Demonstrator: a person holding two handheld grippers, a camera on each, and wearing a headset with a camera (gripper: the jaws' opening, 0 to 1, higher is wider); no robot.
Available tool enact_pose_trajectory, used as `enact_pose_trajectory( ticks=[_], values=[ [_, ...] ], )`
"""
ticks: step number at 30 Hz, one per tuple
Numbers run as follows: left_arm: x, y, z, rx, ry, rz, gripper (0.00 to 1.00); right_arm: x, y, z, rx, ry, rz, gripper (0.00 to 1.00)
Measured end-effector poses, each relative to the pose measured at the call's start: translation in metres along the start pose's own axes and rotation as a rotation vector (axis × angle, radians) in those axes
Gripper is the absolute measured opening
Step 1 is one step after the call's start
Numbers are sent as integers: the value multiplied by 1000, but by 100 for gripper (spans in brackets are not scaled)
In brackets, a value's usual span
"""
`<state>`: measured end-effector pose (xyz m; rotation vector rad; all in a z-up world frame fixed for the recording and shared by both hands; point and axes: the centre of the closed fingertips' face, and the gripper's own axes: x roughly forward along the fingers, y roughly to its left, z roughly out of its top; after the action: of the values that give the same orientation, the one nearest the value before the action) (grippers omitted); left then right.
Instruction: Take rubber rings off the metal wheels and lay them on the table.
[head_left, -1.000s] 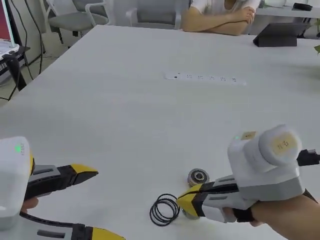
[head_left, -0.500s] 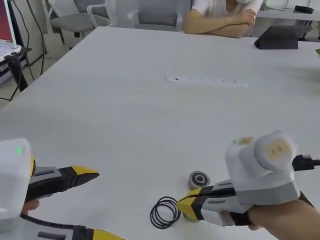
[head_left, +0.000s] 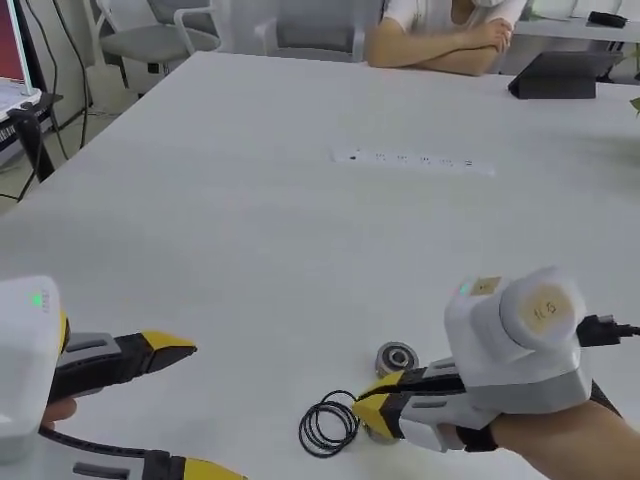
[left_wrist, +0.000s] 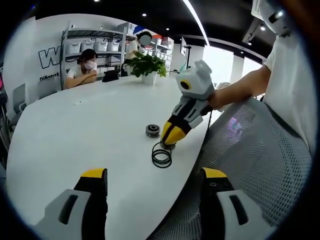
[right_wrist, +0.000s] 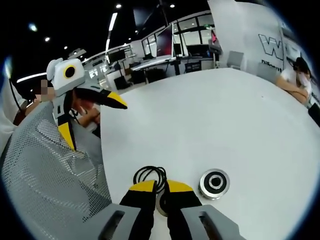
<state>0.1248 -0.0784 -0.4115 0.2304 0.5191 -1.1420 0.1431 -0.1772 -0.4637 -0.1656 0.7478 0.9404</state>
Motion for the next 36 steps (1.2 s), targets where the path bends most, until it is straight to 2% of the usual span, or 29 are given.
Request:
enact_pose_trajectory(
  ticks=[11,25,36],
  values=[
    [1,0,-1,0,4,-4,73,-6,-9,7,27,-30,-22,5],
    [1,0,-1,1,7,-5,74,-30,-30,35,92,-157,-87,6],
    [1,-2,0,7,6,-16,74,-46,-35,52,72,-219,-107,9]
  ],
)
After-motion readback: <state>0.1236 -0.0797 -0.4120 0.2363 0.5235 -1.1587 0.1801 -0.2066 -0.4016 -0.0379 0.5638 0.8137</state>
